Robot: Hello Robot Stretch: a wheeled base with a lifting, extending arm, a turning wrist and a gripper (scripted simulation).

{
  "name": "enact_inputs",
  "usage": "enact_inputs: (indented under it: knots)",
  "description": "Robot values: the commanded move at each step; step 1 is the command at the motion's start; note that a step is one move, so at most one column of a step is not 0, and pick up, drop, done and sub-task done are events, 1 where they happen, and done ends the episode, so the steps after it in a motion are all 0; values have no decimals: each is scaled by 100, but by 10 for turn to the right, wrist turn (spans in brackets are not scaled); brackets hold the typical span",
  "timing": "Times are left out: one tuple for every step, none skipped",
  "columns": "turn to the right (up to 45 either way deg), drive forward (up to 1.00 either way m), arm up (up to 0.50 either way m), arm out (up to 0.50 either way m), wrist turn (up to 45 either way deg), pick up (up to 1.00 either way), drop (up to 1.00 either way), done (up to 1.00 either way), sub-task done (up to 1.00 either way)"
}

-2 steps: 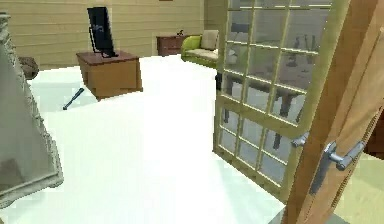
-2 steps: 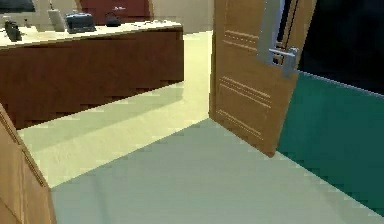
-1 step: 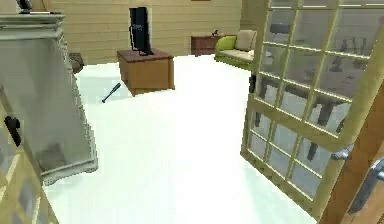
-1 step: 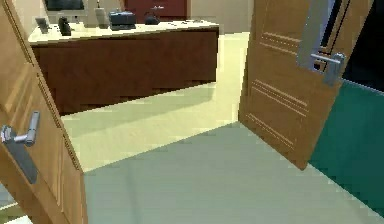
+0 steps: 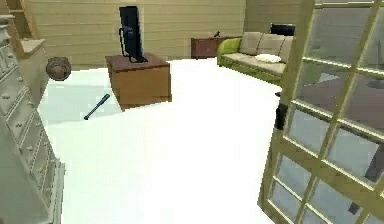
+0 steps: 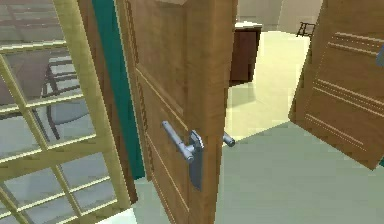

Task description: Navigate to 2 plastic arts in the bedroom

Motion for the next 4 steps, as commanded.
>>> enact_inputs:
  knots:
    - [-30,0,0,0,0,0,0,0,0]
    - [0,100,0,0,0,0,0,0,0]
    - [-120,0,0,0,0,0,0,0,0]
    - [-30,0,0,0,0,0,0,0,0]
